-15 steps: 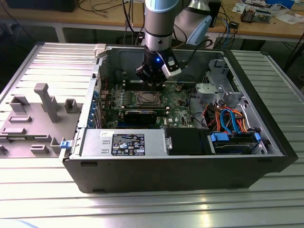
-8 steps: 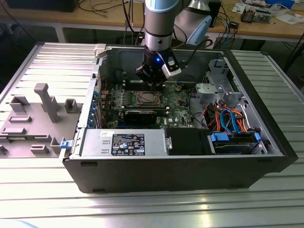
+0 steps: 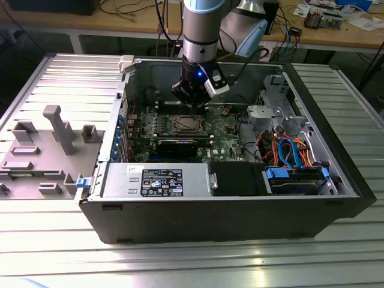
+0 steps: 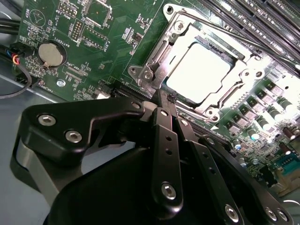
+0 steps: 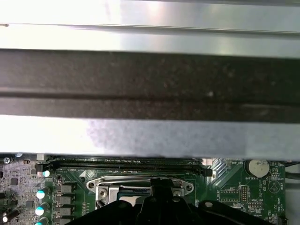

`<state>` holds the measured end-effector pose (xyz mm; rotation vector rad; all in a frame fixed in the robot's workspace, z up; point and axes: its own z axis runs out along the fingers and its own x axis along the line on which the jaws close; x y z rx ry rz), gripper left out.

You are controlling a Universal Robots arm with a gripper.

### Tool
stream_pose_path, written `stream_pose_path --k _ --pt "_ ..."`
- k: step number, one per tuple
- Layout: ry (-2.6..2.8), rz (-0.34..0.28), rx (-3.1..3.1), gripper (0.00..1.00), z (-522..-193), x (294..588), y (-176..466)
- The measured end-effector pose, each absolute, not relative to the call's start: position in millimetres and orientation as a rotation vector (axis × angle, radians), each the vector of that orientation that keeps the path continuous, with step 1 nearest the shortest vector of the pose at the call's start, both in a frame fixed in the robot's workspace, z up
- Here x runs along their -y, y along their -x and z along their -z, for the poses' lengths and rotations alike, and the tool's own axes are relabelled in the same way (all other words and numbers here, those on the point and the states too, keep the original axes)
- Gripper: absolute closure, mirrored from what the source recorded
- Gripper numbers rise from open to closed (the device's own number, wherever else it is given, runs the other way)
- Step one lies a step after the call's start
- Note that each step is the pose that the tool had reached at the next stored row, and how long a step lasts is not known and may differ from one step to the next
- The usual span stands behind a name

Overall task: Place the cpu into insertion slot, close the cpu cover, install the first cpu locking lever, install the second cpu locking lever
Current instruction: 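Install the second cpu locking lever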

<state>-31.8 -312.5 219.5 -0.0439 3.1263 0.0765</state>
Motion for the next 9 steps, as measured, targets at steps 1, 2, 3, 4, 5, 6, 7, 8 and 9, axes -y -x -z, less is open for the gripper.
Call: stream_pose_path --k 1,2,3,4,5,6,7,8,9 --pt "0.044 -0.076 -3.126 0.89 -220.4 312.5 31.8" --pt "0.044 -0.077 -3.126 0.89 -221.5 312.5 31.8" --pt "0.044 -0.077 -3.126 0.89 -221.7 312.5 31.8" --pt "0.044 -0.077 -3.126 0.89 -221.8 312.5 31.8" --pt "0.044 -0.076 -3.126 0.89 -221.9 312.5 31.8" --pt "0.044 -0.077 -3.126 0.89 -222.0 312.5 31.8" --pt "0.044 -0.077 -3.126 0.89 -222.1 312.6 31.8" --pt "0.044 -0.076 -3.126 0.89 -222.2 312.6 31.8" --pt "0.044 -0.076 -3.126 0.89 -222.2 312.7 31.8"
